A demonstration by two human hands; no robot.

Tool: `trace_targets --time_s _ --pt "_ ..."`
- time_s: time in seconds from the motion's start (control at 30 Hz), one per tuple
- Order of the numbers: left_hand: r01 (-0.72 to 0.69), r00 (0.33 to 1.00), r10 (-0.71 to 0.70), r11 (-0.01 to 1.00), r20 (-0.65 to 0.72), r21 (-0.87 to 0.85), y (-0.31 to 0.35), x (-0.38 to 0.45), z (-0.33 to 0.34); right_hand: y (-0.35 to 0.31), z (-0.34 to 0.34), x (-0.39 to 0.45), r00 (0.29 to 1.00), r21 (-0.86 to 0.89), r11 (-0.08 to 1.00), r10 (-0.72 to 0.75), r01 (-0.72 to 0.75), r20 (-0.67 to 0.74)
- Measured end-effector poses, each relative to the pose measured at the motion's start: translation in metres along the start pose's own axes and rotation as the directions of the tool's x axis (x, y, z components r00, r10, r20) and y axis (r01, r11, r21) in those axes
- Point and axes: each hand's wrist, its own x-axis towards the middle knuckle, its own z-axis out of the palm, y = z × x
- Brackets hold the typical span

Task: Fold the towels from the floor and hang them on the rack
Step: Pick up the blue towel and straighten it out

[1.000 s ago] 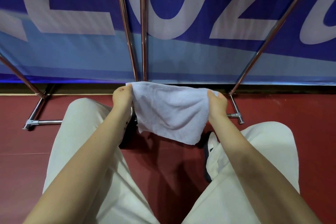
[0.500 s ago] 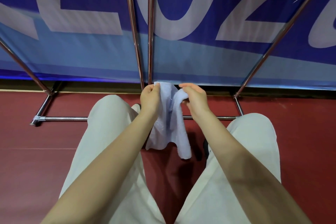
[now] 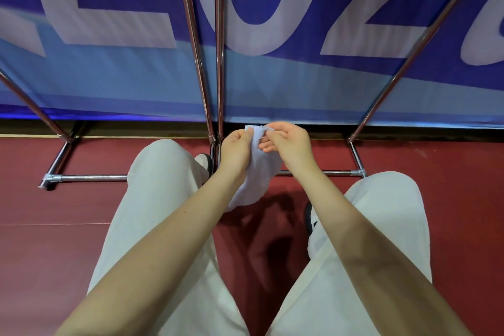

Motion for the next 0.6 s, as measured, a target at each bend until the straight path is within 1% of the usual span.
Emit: trace_targets --time_s 0.07,0.17,0.23,0.27,0.3,0.43,0.6 --pt "0.001 1.000 -0.001 1.000 -0.002 -0.003 0.000 -0.001 0.003 0.002 -0.006 -0.001 0.996 -0.134 0.987 -0.086 0.084 -0.015" --pt "-0.006 1.000 0.006 0.999 -0.001 -0.049 0.001 -0.002 0.006 0.005 -0.012 -0.002 0.961 -0.323 0.913 -0.274 0.247 -0.039" --pt "-0.026 1.000 0.026 0.998 -0.005 -0.053 0.001 -0.004 0.007 0.005 -0.014 -0.003 0.934 -0.365 0.876 -0.355 0.315 -0.048" --pt "-0.042 0.999 0.041 0.998 -0.009 -0.051 0.002 -0.006 0.008 0.005 -0.015 -0.004 0.928 -0.362 0.872 -0.369 0.330 -0.043" --pt "-0.053 0.999 0.052 0.997 -0.013 -0.054 0.003 -0.007 0.008 0.005 -0.015 -0.004 0.932 -0.351 0.878 -0.361 0.326 -0.037" --pt "-0.062 0.998 0.060 0.996 -0.031 -0.061 0.003 -0.006 0.009 0.005 -0.010 -0.007 0.968 -0.271 0.936 -0.245 0.223 -0.051" --pt "-0.073 0.996 0.076 0.996 0.042 -0.055 0.000 -0.007 0.012 0.007 -0.006 -0.008 0.973 -0.193 0.962 -0.212 0.192 -0.089"
